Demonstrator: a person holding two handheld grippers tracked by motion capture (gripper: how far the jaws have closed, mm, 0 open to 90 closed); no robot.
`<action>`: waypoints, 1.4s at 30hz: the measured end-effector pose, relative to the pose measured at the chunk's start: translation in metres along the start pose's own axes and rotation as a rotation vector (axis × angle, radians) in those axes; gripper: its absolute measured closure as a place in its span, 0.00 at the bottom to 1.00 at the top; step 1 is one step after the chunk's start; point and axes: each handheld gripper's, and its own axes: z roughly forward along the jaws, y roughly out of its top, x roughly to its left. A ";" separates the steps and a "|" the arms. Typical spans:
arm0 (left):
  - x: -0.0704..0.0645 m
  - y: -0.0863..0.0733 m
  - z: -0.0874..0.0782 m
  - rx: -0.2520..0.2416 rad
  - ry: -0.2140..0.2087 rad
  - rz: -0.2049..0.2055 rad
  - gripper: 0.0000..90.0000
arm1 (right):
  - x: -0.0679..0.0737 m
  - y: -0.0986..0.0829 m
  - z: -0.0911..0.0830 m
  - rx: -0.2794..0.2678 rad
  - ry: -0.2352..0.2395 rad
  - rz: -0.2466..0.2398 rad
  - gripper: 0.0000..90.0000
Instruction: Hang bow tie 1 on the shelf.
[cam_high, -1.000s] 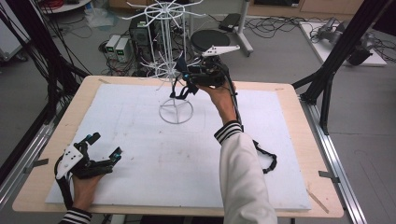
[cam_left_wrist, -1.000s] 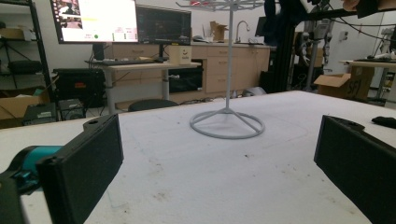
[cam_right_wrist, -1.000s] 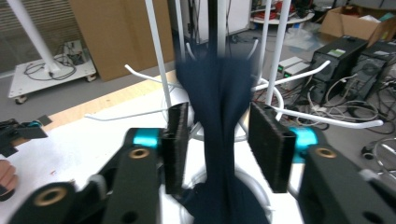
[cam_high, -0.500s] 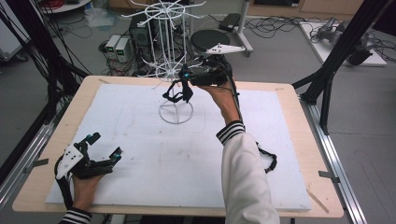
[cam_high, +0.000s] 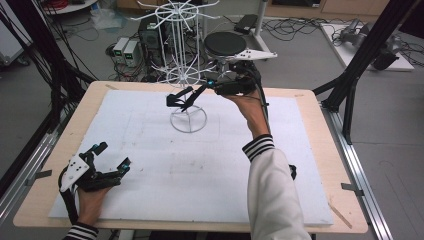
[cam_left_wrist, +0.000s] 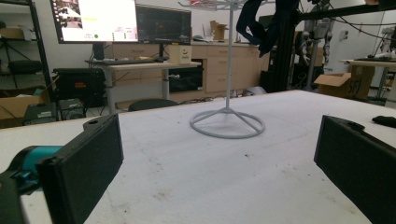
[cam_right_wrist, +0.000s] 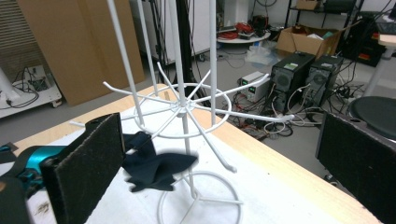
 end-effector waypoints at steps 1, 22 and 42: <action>0.000 0.000 0.000 0.000 0.000 0.001 0.02 | 0.000 0.000 -0.004 -0.002 0.001 0.000 0.01; 0.001 0.000 0.000 0.005 -0.002 -0.016 0.02 | -0.012 -0.034 -0.073 -0.024 -0.029 0.003 0.01; 0.000 0.000 0.001 0.010 -0.002 -0.007 0.02 | -0.012 -0.088 -0.122 -0.043 -0.072 0.021 0.01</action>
